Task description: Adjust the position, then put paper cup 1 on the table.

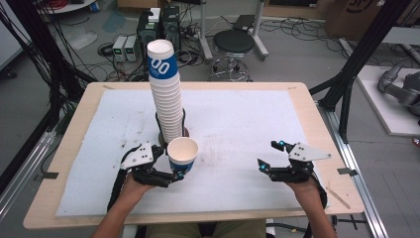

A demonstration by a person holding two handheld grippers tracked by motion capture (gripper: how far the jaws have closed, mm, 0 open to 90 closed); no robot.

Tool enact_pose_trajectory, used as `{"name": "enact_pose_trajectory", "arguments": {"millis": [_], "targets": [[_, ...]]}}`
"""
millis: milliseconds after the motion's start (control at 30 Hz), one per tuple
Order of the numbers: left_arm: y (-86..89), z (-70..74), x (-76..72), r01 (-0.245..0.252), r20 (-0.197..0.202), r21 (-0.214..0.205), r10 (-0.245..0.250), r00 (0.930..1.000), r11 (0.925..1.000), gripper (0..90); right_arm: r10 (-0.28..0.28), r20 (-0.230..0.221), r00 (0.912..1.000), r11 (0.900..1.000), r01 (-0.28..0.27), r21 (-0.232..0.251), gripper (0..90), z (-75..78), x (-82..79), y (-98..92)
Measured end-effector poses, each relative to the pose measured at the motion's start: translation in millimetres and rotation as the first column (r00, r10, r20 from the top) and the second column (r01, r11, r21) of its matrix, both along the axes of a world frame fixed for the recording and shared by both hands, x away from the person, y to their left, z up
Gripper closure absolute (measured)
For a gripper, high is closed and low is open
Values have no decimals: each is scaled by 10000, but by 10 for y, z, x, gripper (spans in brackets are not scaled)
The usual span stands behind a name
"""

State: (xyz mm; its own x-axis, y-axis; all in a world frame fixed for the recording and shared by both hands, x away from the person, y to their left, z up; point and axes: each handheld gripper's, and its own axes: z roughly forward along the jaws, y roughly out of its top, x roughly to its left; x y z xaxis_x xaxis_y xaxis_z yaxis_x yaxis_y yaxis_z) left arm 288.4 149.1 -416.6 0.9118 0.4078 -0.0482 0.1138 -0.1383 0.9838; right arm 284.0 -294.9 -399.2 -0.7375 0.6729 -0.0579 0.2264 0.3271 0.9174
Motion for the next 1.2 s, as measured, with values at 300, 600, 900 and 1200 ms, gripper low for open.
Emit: {"name": "enact_pose_trajectory", "arguments": {"millis": [300, 600, 900, 1200], "targets": [[79, 27, -17, -188, 99, -197, 190, 9998, 9996, 251, -98, 79, 9999, 9999, 97, 76, 209, 6, -9, -39], [348, 59, -39, -877, 337, -567, 897, 9954, 9945, 252, -55, 63, 10000, 9999, 54, 105, 210, 6, -2, -37], [740, 90, -42, -1919, 643, -870, 1977, 9781, 9776, 251, 69, -8, 10000, 9999, -68, 109, 210, -14, -8, -44], [1118, 41, -27, -3004, 480, -1275, 3084, 9500, 9453, 251, 124, 42, 9999, 9998, -125, 154, 210, -15, 2, -52]]}}
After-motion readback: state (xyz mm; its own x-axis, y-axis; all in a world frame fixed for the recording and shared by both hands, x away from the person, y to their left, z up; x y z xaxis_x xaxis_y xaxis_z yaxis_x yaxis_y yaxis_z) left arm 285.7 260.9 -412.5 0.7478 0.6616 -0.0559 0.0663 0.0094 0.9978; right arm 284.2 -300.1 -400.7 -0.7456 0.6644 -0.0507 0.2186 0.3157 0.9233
